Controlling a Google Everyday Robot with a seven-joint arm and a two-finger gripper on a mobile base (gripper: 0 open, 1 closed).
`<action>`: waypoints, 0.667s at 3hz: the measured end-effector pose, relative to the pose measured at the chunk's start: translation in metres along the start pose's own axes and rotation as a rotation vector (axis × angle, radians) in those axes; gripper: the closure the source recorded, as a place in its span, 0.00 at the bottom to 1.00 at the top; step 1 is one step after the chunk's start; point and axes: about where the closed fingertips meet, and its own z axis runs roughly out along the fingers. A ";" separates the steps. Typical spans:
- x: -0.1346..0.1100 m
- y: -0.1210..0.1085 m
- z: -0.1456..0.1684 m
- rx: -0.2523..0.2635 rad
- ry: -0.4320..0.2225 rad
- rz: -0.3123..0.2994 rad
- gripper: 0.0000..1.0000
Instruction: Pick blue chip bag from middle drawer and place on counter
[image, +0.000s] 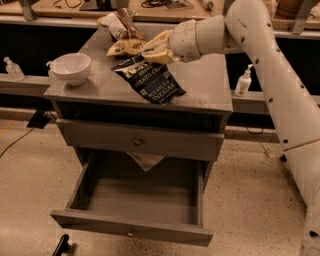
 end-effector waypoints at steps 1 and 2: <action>0.006 -0.029 0.000 0.013 0.058 0.036 1.00; 0.016 -0.039 0.007 0.007 0.088 0.050 1.00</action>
Offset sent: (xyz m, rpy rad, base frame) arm 0.0640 -0.0131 0.0069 -0.0830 0.0647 -0.0968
